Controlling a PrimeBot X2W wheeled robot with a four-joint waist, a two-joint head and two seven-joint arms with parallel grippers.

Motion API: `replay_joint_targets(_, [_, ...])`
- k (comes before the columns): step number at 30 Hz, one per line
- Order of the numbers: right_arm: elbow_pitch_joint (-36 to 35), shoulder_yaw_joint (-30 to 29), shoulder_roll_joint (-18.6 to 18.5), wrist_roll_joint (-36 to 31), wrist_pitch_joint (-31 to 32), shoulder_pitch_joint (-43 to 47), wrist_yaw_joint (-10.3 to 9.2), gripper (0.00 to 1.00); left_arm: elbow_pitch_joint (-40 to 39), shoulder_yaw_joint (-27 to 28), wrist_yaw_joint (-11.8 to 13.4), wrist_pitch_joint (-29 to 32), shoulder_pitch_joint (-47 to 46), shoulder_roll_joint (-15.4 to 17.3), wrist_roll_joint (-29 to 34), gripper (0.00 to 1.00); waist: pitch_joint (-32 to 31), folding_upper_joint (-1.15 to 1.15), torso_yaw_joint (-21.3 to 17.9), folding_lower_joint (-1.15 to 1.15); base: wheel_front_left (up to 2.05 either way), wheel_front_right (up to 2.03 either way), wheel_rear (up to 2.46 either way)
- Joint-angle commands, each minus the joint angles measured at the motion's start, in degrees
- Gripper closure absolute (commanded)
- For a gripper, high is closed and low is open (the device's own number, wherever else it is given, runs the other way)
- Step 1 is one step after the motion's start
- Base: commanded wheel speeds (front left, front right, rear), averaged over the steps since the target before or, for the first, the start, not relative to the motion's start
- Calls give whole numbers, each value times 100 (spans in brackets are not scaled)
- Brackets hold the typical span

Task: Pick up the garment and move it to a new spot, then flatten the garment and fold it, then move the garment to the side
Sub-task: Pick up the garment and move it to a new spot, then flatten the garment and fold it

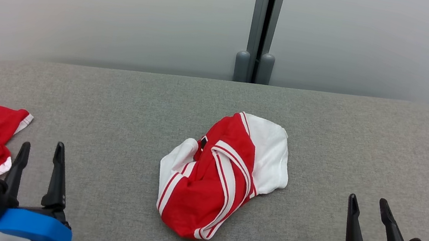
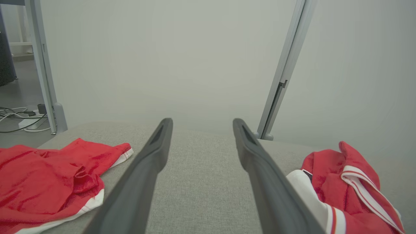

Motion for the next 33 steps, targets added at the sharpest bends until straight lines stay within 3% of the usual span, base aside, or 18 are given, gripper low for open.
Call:
replay_joint_targets(1, [-21,0,-23,3,18,95,1,0,22,27,-43,-26,71,-23,49,0,-2,0,8,1,0,0,0])
replay_joint_targets(8, [12,1,-24,10,47,104,1,0,369,55,-105,-28,255,-176,434,0,-29,0,54,1,0,0,0])
replay_joint_targets(24, [75,65,-23,78,166,-22,1,0,601,77,-318,-29,-1,-275,562,0,76,0,98,1,0,0,0])
replay_joint_targets(29, [270,315,-22,8,945,-622,1,0,547,71,-360,-29,-142,-291,602,0,280,0,142,1,0,0,0])
replay_joint_targets(33, [822,506,-24,166,1794,-1435,1,0,462,60,-397,-29,-307,-326,616,0,545,0,226,1,0,0,0])
